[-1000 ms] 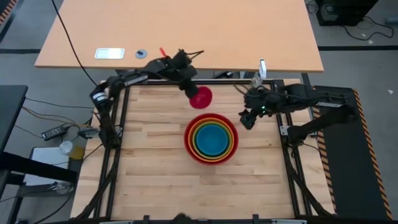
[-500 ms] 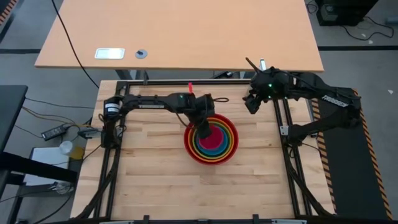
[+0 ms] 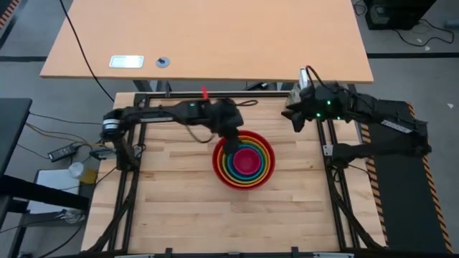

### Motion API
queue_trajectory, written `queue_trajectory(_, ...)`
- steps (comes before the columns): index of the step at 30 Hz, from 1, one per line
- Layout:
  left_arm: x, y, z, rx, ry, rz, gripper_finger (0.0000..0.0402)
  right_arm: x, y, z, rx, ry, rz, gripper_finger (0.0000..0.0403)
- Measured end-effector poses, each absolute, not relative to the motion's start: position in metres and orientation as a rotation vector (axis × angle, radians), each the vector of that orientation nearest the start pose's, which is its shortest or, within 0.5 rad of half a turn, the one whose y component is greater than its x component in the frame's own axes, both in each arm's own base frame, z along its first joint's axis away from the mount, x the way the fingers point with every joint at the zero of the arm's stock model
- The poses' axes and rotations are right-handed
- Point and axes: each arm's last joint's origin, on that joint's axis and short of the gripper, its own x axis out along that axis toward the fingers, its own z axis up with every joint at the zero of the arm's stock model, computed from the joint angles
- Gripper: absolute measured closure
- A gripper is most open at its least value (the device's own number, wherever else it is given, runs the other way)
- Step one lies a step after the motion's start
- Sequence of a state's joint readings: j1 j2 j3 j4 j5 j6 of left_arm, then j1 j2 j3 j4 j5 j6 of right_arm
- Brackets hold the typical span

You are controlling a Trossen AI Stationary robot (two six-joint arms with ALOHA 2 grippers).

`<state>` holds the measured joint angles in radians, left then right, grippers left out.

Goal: Nest bowls inside each other
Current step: Return to Home Position

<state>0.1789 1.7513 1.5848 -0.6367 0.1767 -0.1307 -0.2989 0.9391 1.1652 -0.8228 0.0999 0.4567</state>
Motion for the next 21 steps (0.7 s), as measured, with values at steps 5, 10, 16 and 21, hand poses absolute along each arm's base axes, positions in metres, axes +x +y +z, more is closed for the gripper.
queue_trajectory(5,0.330,0.061,0.317,-0.257,0.599,0.064,0.0218,0.151,-0.055,0.332,0.598,0.317,-0.450,0.0211)
queue_trajectory(10,0.269,0.055,0.301,-0.392,0.492,0.126,0.0230,0.139,-0.058,0.292,0.670,0.181,-0.431,0.0217)
queue_trajectory(16,0.203,0.046,0.294,-0.452,0.271,0.254,0.0246,0.111,-0.057,0.256,0.693,0.027,-0.466,0.0224)
queue_trajectory(21,0.159,0.042,0.264,-0.547,0.164,0.317,0.0261,0.096,-0.054,0.226,0.779,-0.130,-0.444,0.0231)
